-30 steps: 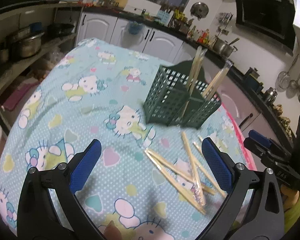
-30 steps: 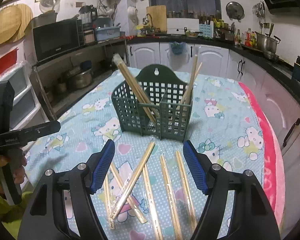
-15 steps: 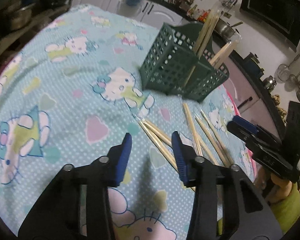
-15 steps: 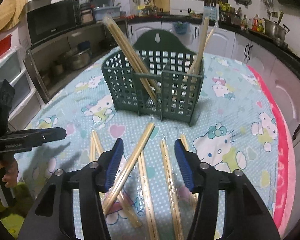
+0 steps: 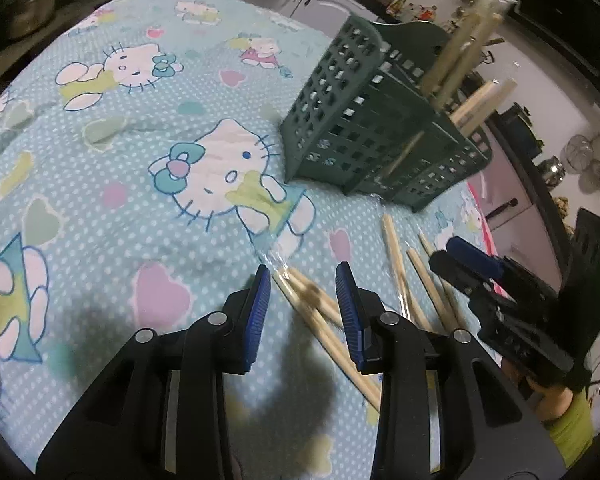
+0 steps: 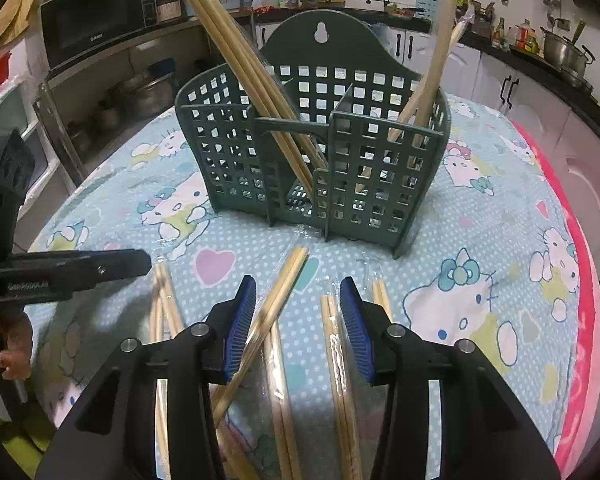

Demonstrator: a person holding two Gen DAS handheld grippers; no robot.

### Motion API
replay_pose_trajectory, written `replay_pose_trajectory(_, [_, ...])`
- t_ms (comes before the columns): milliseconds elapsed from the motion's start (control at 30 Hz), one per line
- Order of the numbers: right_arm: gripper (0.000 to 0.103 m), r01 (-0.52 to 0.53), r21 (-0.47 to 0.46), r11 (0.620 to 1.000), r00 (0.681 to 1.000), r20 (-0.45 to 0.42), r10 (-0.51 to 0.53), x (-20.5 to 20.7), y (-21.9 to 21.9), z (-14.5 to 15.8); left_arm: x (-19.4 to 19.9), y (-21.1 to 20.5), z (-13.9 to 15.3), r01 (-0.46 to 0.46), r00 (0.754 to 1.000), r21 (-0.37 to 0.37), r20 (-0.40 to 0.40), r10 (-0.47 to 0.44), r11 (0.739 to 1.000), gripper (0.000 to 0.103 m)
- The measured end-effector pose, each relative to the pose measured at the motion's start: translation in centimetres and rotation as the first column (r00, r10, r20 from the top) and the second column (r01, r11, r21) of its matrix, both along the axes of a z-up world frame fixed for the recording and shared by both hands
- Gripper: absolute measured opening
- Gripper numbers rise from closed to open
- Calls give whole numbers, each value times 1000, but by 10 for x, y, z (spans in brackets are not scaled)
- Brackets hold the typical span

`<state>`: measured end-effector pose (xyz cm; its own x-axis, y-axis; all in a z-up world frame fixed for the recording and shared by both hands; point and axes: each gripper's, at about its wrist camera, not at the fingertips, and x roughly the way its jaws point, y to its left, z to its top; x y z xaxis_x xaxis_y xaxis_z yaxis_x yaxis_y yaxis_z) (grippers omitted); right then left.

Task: Organize utensils
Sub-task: 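Lower the left tool onto the pile and close it on a wrapped pair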

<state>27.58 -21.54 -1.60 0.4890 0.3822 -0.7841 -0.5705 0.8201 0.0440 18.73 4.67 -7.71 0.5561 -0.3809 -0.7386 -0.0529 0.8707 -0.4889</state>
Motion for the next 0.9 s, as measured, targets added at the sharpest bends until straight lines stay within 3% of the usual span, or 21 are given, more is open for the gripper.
replay_pose_trajectory(267, [41, 10, 20, 1000, 998, -63, -9, 17, 6, -8, 20, 3, -8, -30, 997, -6, -71, 30, 1000, 27])
replay_pose_trajectory(367, [39, 19, 32, 999, 995, -100, -16, 26, 11, -11, 23, 3, -10, -34, 996, 2, -86, 34, 999, 19])
replay_pose_trajectory(700, [39, 92, 55, 994, 968, -238, -77, 60, 28, -28, 21, 14, -14, -33, 996, -48, -87, 29, 998, 11])
replay_pose_trajectory(900, [26, 130, 68, 989, 956, -272, -107, 65, 30, -33, 12, 29, -18, -35, 996, -114, -82, 26, 993, 7])
